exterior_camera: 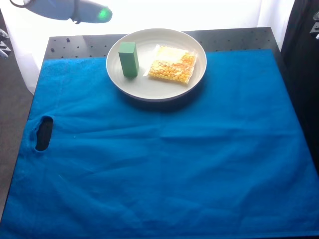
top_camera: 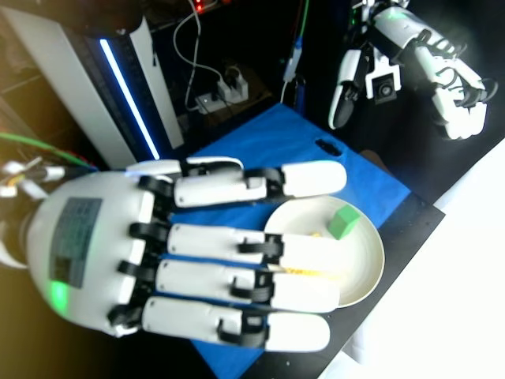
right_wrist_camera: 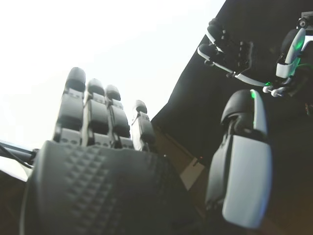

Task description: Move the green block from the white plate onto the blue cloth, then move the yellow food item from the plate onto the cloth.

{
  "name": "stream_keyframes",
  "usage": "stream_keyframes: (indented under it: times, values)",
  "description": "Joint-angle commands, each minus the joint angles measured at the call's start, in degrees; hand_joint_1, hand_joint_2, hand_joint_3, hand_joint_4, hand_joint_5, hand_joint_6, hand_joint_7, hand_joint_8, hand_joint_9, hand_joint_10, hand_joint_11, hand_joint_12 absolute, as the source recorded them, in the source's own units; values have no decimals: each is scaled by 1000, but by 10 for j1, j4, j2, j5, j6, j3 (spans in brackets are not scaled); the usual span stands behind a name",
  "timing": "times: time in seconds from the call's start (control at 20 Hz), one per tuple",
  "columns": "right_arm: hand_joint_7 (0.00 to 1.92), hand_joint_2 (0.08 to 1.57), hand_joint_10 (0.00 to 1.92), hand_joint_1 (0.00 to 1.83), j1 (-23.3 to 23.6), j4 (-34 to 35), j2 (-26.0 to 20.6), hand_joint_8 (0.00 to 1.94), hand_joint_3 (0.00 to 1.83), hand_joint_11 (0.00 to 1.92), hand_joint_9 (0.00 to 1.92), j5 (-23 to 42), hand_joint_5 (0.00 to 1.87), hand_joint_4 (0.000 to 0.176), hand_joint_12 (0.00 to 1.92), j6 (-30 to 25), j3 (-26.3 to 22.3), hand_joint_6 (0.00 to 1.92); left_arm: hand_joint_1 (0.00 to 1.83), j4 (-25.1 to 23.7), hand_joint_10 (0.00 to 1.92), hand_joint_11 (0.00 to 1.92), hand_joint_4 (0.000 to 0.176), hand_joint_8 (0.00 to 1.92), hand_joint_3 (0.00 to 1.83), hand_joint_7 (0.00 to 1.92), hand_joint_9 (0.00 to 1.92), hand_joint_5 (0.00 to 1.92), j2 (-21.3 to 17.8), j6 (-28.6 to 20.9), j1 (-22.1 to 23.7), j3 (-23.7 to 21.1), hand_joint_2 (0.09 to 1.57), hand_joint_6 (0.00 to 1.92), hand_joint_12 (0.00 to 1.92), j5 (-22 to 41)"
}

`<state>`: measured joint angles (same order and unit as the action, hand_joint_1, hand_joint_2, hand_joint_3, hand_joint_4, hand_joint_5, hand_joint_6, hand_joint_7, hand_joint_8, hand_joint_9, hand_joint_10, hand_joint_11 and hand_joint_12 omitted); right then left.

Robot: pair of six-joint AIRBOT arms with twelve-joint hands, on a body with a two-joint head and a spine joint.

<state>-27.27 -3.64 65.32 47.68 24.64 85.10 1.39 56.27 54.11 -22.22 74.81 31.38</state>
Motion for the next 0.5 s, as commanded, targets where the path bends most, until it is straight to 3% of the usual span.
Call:
stream_keyframes:
  times: [0.0, 0.05, 0.2, 0.3, 0.35, 0.4, 0.45]
  values:
    - [260, 1021, 36, 638, 10, 14, 1, 1, 6, 0, 237, 70, 216, 0, 884, -2, 1, 3, 691, 4, 17, 200, 27, 2, 0, 501, 493, 366, 3, 0, 9, 0, 820, 0, 764, 65]
    - [252, 1014, 22, 649, 10, 9, 1, 0, 2, 0, 230, 70, 224, 16, 854, -2, 1, 3, 669, 4, 5, 215, 27, 0, 0, 502, 497, 359, 3, 3, 9, 0, 814, 0, 721, 65]
    - [226, 1016, 4, 627, 10, 7, 1, 0, 0, 0, 213, 70, 206, 13, 752, -2, 1, 0, 683, 4, 1, 235, 29, 0, 1, 506, 518, 366, 6, 7, 9, 1, 808, 0, 668, 58]
    - [214, 1005, 0, 625, 10, 6, 3, 0, 0, 0, 205, 70, 203, 19, 742, -2, 1, 1, 728, 0, 0, 217, 16, 0, 12, 501, 499, 363, 6, 9, 12, 4, 840, 0, 655, 44]
    - [238, 1009, 6, 618, 10, 5, 4, 5, 0, 0, 226, 70, 208, 12, 839, -2, 1, 2, 702, -14, 0, 192, 21, 6, 2, 515, 477, 353, 11, 9, 28, 12, 819, 0, 649, 21]
    - [276, 1025, 16, 624, 10, 5, 4, 10, 2, 0, 266, 70, 203, 0, 930, -2, 1, 1, 702, -26, 0, 156, 14, 1, 0, 503, 444, 356, 14, 9, 40, 16, 809, 1, 629, 4]
    - [275, 1029, 13, 624, 10, 5, 4, 7, 3, 0, 262, 70, 198, 0, 949, -2, 1, 0, 697, -46, 0, 126, 11, 0, 5, 458, 408, 355, 21, 9, 58, 25, 826, 1, 616, -29]
